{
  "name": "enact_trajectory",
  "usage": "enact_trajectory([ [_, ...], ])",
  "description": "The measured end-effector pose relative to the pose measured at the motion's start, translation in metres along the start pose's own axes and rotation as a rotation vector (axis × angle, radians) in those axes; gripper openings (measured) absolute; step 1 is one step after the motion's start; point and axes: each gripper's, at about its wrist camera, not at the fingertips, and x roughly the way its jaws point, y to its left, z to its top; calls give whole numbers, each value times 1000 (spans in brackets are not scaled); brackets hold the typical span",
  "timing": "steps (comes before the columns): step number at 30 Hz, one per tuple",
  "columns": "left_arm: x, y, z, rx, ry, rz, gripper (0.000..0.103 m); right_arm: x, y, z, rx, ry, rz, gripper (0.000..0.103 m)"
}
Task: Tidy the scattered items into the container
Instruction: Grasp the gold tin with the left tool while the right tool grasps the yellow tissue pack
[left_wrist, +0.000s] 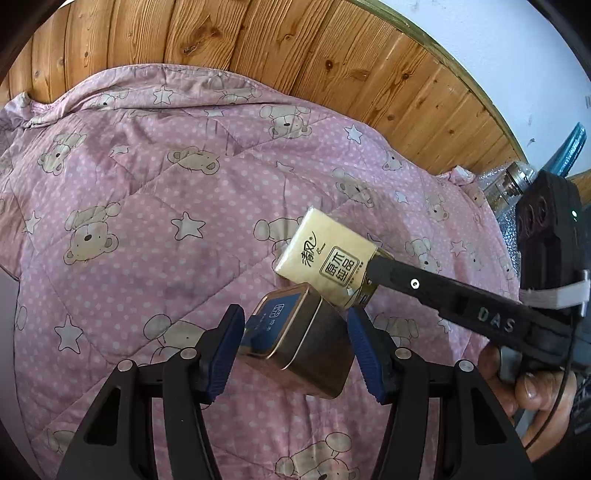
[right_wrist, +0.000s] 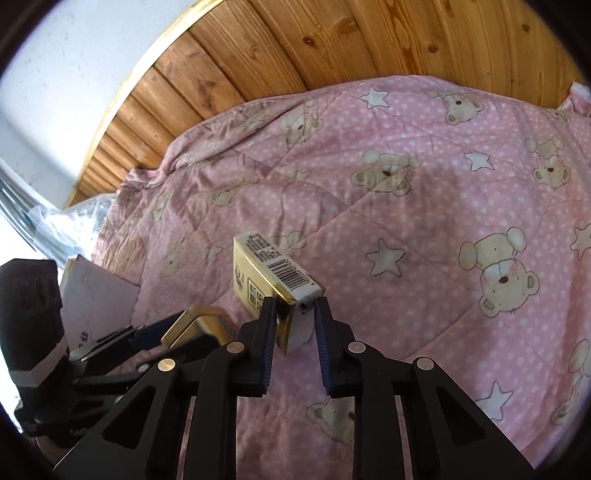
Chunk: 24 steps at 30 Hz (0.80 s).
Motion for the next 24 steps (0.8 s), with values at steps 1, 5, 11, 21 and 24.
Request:
enact_trajectory([
  [1, 0, 1, 0, -7, 2, 2, 59, 1, 4, -3, -8, 9, 7, 21],
  [5, 0, 4, 1, -33, 11, 5, 62, 11, 6, -9, -10, 38, 2, 28],
  [11, -1, 11, 2, -83, 15, 7, 64, 27, 7, -13, 16, 61, -16, 45],
  [21, -2, 23, 0, -109, 35, 54, 65, 17, 19, -27, -18, 66, -24, 42],
  [24, 2, 27, -5, -114, 48, 60, 65, 7, 12, -17, -40, 20, -46, 59],
])
